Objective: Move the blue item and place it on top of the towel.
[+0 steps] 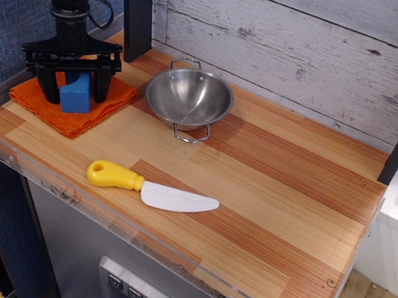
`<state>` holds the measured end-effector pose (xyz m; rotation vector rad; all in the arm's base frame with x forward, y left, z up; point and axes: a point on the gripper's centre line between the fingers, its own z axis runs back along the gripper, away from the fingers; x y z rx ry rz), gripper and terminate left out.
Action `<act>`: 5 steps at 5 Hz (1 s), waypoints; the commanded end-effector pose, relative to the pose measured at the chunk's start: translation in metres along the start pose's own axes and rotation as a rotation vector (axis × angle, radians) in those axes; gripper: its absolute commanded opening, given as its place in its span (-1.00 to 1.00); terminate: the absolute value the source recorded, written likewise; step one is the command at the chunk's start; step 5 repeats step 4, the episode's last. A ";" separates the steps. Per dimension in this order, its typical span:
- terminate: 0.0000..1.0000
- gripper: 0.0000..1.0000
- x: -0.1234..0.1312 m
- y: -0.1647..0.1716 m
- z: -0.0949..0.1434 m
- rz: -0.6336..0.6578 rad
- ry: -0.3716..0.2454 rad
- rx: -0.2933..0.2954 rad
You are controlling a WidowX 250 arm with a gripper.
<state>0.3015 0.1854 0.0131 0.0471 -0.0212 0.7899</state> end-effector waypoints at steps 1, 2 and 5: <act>-1.00 1.00 -0.002 -0.002 0.047 -0.006 -0.092 -0.047; -1.00 1.00 -0.003 -0.004 0.075 -0.015 -0.139 -0.084; 1.00 1.00 -0.041 0.002 0.133 -0.068 -0.206 -0.136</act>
